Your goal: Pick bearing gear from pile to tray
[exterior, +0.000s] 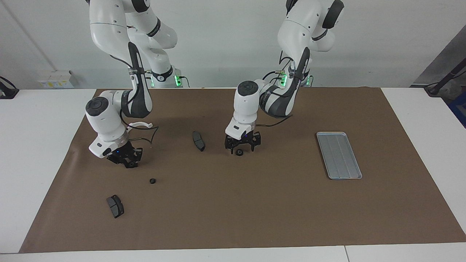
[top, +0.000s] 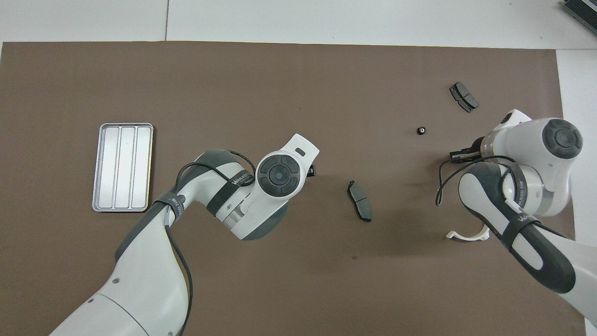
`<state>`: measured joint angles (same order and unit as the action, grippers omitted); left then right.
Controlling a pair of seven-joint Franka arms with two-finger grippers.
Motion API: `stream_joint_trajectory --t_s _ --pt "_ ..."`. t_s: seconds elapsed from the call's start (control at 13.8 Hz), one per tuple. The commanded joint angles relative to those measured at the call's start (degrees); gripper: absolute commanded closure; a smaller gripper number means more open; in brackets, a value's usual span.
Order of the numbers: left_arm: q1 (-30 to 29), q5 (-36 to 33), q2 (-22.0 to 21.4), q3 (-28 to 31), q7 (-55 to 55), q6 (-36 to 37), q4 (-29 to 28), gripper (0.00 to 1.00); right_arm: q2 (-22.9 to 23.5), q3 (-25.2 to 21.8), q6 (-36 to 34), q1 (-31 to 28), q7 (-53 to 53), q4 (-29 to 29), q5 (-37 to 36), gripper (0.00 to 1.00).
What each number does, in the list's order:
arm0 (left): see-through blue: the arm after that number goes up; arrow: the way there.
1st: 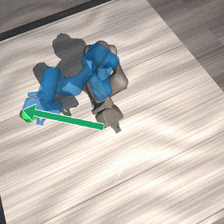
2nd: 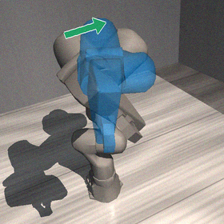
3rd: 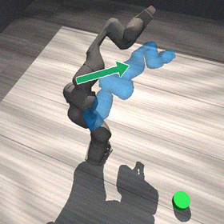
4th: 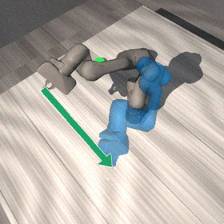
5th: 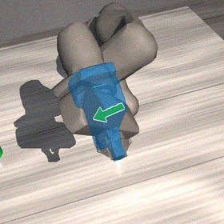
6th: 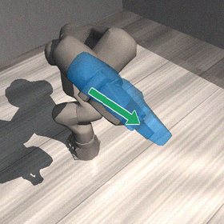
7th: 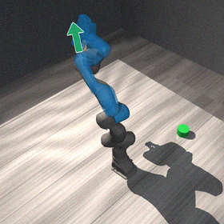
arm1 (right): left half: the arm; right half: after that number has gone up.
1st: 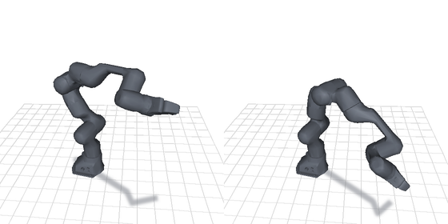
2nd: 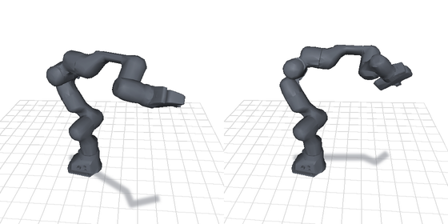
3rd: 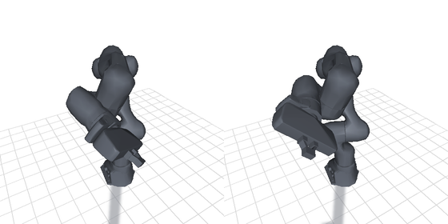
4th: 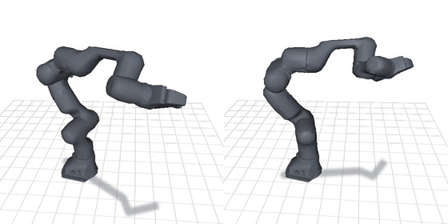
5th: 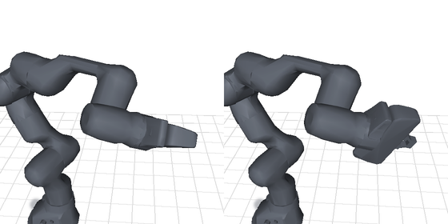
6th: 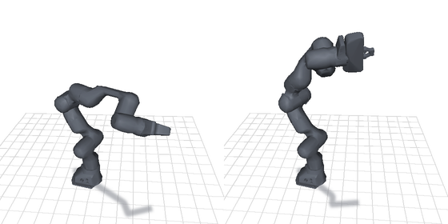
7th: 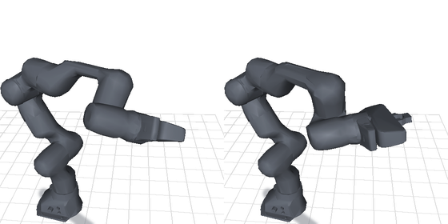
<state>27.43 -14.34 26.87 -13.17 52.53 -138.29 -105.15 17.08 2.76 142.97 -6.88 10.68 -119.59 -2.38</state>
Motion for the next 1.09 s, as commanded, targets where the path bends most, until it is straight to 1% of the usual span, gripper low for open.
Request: stream_joint_trajectory --t_s 0.0,0.15,0.29,0.36,0.51,0.73,0.87,1.02 --pt "1.39 -2.18 1.52 1.22 1.53 -1.72 1.26 0.01 -2.13 2.58 -0.05 -0.32 0.23 0.23 1.85 1.00" --pt "1.39 -2.27 1.52 1.22 1.44 -1.72 1.18 0.10 -2.40 6.88 -4.08 -0.24 -5.02 2.77 1.86 1.00" --pt "1.48 -2.27 1.52 1.22 1.44 -1.29 1.09 0.25 -2.49 8.83 -4.98 0.55 -10.57 3.83 1.68 1.00" --pt "1.57 -2.27 1.52 1.13 1.35 -0.93 1.09 0.29 -2.92 8.84 -5.94 1.60 -12.16 4.71 1.68 1.00" --pt "1.83 -2.27 1.52 1.13 1.26 -0.41 0.91 0.36 -2.66 8.84 -10.23 2.74 -15.32 8.48 1.16 1.00" --pt "2.27 -2.27 1.43 1.04 1.26 0.91 0.83 0.49 -2.40 8.84 -15.69 5.91 -20.77 13.40 0.80 1.00" --pt "2.27 -2.27 1.34 0.96 1.18 1.61 0.65 0.57 -2.31 8.75 -16.49 7.84 -24.37 14.56 0.80 1.00" --pt "2.27 -2.19 1.34 0.96 1.09 1.62 0.65 0.68 -2.31 8.75 -16.41 8.90 -27.46 14.56 0.71 1.00"
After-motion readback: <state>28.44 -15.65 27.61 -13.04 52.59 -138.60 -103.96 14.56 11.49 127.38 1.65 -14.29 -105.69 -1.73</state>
